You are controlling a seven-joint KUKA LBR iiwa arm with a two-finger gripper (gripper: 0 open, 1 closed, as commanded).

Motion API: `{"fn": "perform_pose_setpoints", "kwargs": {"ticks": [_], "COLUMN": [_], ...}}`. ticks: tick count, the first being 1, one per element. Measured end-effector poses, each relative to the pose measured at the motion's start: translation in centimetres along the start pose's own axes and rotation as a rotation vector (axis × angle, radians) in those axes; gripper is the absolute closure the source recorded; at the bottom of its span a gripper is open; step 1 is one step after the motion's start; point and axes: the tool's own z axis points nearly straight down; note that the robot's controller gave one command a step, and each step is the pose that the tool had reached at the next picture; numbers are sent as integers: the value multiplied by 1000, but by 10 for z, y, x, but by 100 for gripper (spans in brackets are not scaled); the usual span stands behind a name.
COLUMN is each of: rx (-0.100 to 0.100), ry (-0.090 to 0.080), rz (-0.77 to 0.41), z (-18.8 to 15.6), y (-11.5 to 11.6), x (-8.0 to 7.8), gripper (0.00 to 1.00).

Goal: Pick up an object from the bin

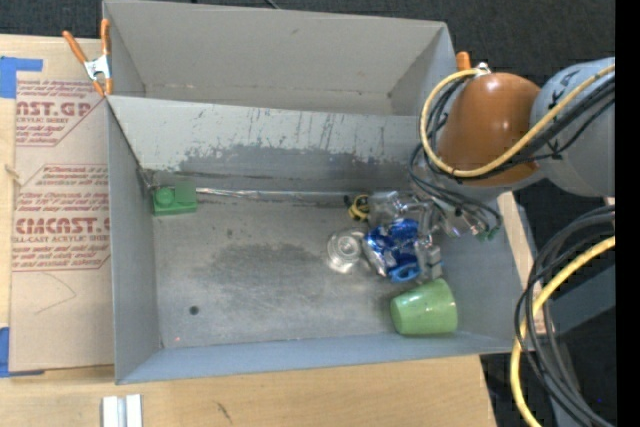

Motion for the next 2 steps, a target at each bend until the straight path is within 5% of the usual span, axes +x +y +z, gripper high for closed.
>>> {"fn": "perform_pose_setpoints", "kwargs": {"ticks": [1,2], "rx": [-2,4], "ry": [-2,-8], "rz": [-2,-7], "z": [-2,-174], "y": [2,6], "x": [-2,4], "gripper": [100,100]}}
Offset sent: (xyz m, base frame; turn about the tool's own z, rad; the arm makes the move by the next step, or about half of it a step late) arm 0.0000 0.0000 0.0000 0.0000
